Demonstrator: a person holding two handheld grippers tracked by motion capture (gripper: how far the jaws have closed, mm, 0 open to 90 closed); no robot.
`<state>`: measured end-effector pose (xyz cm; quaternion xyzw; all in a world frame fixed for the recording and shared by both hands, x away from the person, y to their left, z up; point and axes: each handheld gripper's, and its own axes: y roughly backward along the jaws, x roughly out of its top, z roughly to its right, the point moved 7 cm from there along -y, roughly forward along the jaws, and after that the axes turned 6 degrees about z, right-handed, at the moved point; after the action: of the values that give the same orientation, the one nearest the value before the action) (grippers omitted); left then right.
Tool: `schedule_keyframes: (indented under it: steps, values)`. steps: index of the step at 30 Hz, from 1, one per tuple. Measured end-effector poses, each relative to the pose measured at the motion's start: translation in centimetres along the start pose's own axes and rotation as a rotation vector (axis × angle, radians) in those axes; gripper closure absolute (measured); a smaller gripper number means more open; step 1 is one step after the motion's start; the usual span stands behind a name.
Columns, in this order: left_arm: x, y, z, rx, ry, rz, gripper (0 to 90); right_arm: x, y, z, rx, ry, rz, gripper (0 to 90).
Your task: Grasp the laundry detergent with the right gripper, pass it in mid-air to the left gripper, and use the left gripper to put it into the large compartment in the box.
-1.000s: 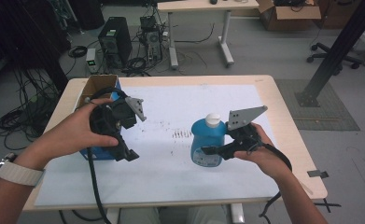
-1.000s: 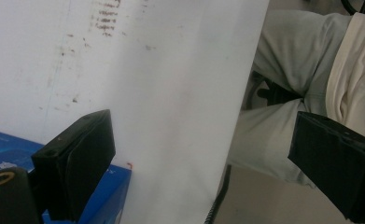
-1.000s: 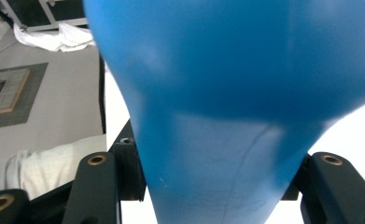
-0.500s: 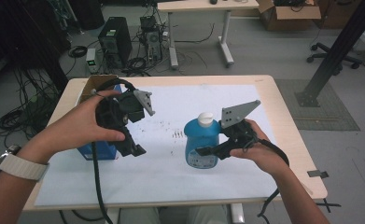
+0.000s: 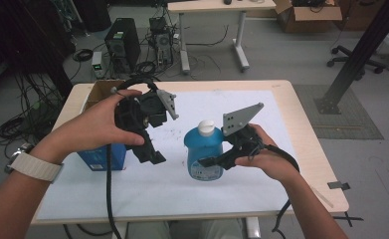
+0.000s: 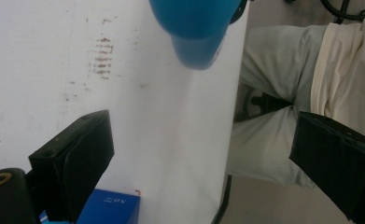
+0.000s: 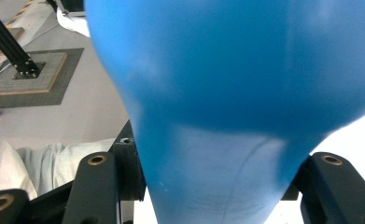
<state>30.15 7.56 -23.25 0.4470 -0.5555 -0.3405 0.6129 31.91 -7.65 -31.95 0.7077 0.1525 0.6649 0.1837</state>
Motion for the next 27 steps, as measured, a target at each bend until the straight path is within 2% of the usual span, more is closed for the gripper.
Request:
schedule_keyframes:
  steps: [9,27]
  values:
    - [0.9,-0.2,-0.1,-0.012,-0.01,0.002,6.1,1.0,-1.2,0.0,0.027,0.019,-0.006,43.4]
    - [1.9,-0.9,0.0,-0.03,-0.032,0.002,4.7,1.7,-3.4,-0.5,0.068,0.044,-0.031,43.4]
